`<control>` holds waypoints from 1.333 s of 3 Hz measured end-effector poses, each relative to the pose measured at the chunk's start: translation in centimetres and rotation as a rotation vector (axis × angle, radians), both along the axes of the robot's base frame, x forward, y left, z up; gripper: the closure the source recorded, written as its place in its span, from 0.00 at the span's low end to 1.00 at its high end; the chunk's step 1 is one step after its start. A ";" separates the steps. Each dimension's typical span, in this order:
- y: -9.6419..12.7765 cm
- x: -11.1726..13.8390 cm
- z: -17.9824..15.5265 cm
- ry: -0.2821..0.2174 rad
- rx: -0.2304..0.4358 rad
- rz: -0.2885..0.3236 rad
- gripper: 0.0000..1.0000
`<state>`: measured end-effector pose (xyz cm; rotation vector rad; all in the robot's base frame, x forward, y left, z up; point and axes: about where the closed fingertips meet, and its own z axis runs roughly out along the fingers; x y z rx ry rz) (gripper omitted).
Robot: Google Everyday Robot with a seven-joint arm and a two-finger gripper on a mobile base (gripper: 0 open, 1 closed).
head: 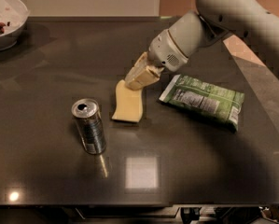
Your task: Move sponge near redbull can
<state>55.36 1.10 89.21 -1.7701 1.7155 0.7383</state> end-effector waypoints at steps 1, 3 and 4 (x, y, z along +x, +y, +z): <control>1.5 -1.6 0.2 -0.002 0.025 0.041 0.82; 2.8 -2.7 -0.5 0.004 0.036 0.052 0.36; 3.0 -2.8 -0.6 0.005 0.035 0.055 0.13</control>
Offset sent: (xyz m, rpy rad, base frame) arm -0.0276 0.0285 -0.0068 0.0298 -0.0024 0.0377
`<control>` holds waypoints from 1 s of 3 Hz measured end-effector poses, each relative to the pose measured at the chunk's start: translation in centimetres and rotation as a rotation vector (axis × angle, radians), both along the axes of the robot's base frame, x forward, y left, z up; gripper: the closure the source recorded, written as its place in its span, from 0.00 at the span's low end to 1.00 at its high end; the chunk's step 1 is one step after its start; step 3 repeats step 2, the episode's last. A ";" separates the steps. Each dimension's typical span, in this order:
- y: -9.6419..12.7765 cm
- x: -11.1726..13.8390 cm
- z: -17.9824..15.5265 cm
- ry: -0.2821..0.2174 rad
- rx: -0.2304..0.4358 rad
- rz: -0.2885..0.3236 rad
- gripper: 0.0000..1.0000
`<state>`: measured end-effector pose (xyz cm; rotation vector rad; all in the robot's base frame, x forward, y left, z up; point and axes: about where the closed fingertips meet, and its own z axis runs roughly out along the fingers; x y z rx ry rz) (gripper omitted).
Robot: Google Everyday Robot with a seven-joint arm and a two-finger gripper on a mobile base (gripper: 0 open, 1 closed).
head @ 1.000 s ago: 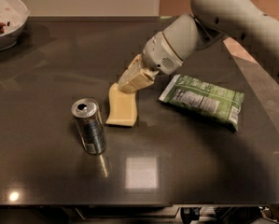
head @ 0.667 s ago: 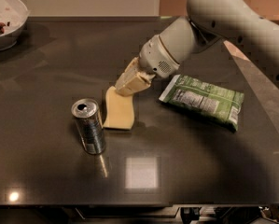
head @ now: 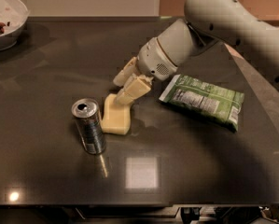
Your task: Move sponge near redbull can
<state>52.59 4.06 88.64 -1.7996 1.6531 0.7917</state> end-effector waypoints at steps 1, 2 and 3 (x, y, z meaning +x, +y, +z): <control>0.2 -0.1 0.0 0.001 0.000 0.003 0.00; 0.2 -0.1 0.0 0.001 0.000 0.003 0.00; 0.2 -0.1 0.0 0.001 0.000 0.003 0.00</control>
Offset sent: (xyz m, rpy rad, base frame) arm -0.0007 0.0016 -0.0003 -0.0003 0.0006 0.0033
